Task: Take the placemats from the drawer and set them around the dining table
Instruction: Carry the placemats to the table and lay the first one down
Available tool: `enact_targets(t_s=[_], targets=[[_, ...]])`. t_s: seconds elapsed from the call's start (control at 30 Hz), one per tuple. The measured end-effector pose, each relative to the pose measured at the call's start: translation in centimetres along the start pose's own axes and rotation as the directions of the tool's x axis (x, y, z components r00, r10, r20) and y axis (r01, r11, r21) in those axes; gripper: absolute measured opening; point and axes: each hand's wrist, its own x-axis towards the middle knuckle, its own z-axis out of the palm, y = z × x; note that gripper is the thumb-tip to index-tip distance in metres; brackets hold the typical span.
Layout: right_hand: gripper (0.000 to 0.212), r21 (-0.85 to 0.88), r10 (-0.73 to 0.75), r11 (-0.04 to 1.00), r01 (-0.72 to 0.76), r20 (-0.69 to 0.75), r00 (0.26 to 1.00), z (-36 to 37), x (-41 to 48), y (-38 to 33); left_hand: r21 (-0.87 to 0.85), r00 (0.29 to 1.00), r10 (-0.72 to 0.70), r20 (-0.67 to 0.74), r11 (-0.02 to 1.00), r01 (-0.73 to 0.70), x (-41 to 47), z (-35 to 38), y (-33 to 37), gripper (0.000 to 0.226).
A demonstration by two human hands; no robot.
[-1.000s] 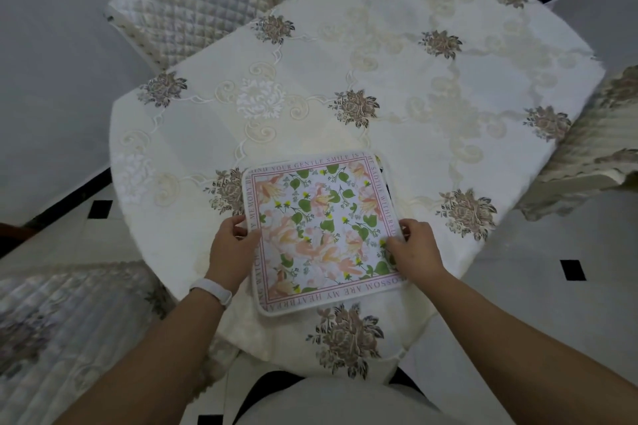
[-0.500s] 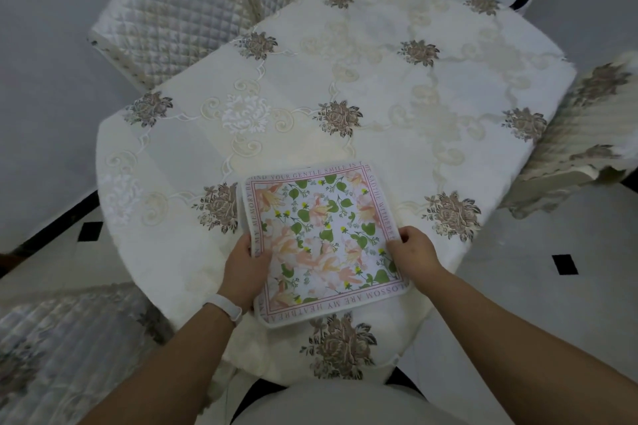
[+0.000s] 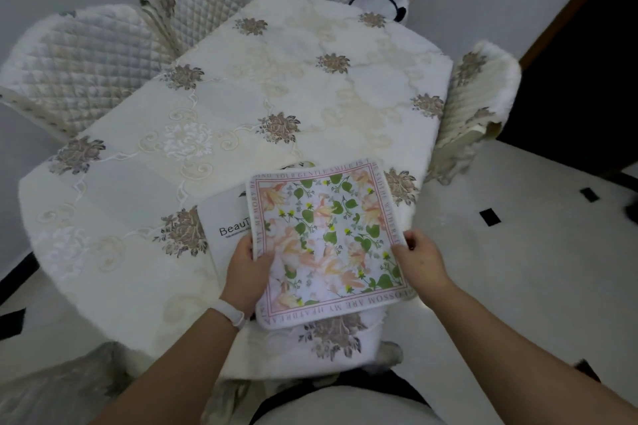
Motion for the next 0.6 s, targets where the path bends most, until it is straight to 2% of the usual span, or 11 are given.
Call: enact_targets(t_s=[0.13,0.3,0.47,0.6], targets=[[0.009,0.050,0.018,0.999,-0.013,-0.094,0.995,-2.8,-2.2,1.5,-0.009,0.996,0.005,0.091,1.000,-0.004,-0.5,2.2,0.8,0.024],[0.005,0.133,0.033,0.991,-0.008,-0.187,0.982,-6.2,-2.9,3.2,-0.036,0.989,0.067,0.132,0.997,-0.062,-2.3,5.4,2.4,0.028],[0.005,0.170,0.004,0.985,0.025,-0.170,0.985,-9.4,-2.2,4.6,-0.028,0.991,0.098,0.089,0.995,-0.096,-4.4,8.5,3.5,0.027],[0.005,0.152,-0.043,0.986,0.068,-0.159,0.986,-14.9,-1.3,6.2,-0.033,0.990,0.123,0.073,0.992,-0.121,-6.9,13.3,4.8,0.024]])
